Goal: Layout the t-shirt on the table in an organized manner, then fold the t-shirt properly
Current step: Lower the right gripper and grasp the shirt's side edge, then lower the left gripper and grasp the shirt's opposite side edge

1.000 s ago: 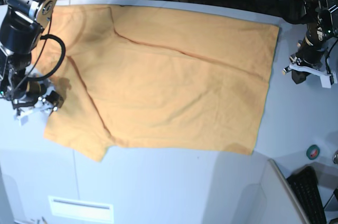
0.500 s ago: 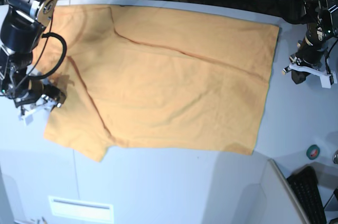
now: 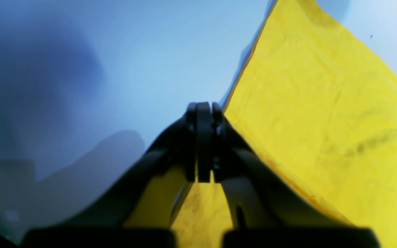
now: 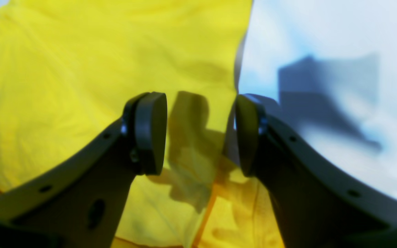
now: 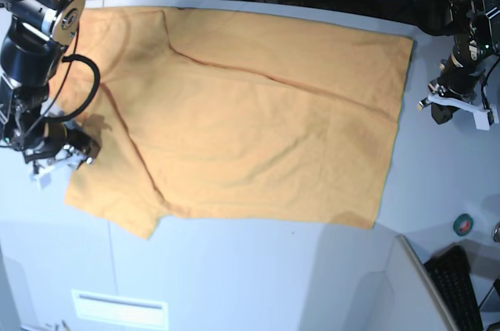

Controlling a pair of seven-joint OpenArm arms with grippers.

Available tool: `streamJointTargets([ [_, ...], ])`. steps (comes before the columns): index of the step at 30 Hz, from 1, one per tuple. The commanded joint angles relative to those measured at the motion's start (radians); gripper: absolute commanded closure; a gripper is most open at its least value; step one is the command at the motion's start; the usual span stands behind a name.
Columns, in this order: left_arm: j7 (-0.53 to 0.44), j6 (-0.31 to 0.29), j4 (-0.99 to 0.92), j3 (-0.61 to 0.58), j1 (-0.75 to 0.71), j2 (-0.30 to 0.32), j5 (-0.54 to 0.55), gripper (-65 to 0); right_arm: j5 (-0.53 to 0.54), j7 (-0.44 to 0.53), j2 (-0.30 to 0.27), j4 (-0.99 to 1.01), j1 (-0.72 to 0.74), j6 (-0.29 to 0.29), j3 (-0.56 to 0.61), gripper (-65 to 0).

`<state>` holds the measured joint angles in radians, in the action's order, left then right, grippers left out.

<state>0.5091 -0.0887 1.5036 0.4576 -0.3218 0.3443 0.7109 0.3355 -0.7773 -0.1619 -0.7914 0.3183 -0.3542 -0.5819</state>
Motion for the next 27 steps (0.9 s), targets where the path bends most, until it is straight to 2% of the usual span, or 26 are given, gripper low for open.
streamJointTargets([
  [1,-0.022,-0.006,0.015,0.01,0.002,0.019,0.006,0.0,0.006,0.02,-0.015,0.005,0.025,-0.006,-0.002,-28.5],
  [9,-0.022,-0.006,0.015,0.01,0.002,0.019,0.006,0.0,0.006,0.042,-0.011,0.056,0.025,-0.006,-0.002,-27.2],
  [14,-0.022,-0.006,0.015,0.01,0.002,0.019,0.006,0.0,0.006,0.043,-0.009,0.056,0.026,-0.006,-0.002,-12.9],
  [17,-0.022,-0.006,0.015,0.01,0.002,0.019,0.006,0.0,0.006,0.045,-0.009,0.056,0.026,-0.006,-0.002,-8.0],
  [27,-0.022,-0.004,0.015,0.01,0.006,0.019,0.006,0.0,0.006,0.1,-0.009,0.056,0.022,-0.004,-0.002,-7.1],
])
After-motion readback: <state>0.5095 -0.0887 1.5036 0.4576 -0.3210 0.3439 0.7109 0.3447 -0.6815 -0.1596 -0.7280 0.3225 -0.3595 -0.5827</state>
